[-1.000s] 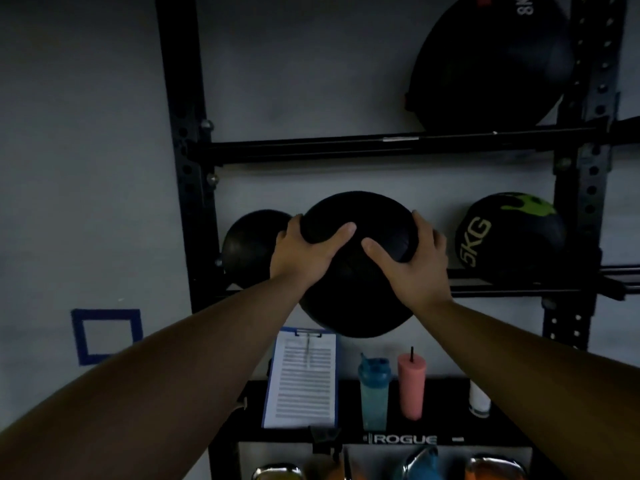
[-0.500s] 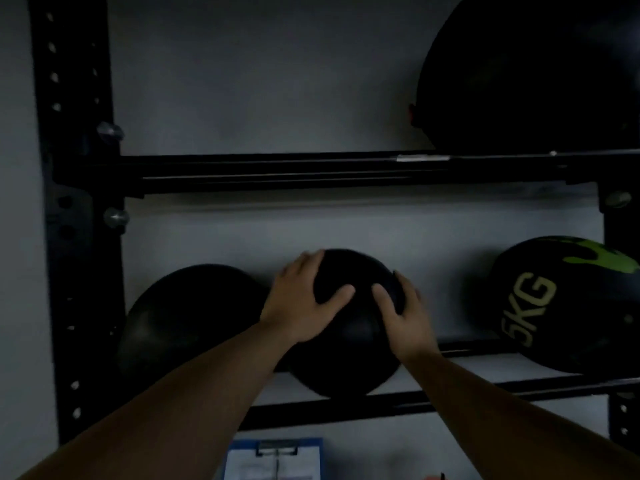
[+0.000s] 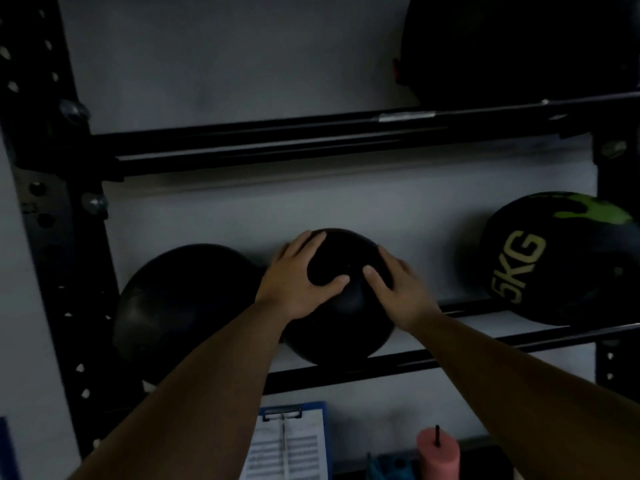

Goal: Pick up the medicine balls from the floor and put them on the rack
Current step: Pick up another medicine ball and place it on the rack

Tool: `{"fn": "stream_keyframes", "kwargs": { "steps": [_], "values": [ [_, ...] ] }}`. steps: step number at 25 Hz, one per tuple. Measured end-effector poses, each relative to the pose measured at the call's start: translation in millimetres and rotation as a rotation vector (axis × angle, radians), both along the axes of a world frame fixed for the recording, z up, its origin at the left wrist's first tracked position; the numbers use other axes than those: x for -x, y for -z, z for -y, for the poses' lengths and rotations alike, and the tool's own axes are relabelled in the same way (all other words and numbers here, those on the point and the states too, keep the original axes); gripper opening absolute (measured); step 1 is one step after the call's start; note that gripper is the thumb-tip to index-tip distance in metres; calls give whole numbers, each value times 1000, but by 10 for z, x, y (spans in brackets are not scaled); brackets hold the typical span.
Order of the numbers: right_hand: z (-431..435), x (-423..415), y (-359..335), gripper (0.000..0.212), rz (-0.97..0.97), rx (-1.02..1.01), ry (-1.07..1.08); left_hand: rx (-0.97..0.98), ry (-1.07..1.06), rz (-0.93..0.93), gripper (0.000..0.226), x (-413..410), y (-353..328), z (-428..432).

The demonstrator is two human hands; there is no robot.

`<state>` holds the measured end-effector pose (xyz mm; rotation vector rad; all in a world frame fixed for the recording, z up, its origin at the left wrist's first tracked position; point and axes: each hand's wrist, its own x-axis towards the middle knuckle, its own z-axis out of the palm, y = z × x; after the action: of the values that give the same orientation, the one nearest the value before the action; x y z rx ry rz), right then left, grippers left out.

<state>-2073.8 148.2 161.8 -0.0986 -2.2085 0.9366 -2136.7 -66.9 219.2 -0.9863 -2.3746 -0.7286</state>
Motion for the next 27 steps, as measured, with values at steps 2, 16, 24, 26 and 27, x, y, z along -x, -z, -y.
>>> {"fn": "stream_keyframes", "kwargs": {
  "steps": [2, 16, 24, 26, 27],
  "values": [
    [25, -286, -178, 79, 169, -124, 41, 46, -54, 103, 103, -246, -67, 70],
    [-38, -4017, -175, 64, 340, -423, 275, 89, -5, 182, 52, -3301, 100, 629],
    [407, -5954, -233, 48, 573, -414, 364, 192, 137, 189, 45, -4827, 80, 995],
    [632, -6351, -72, 49, 642, -395, 370, 212, 160, 209, 43, -5157, 211, 1195],
    [762, -6521, 43, 49, 698, -397, 363, 268, 156, 213, 45, -5312, 313, 1300]
  ]
}}
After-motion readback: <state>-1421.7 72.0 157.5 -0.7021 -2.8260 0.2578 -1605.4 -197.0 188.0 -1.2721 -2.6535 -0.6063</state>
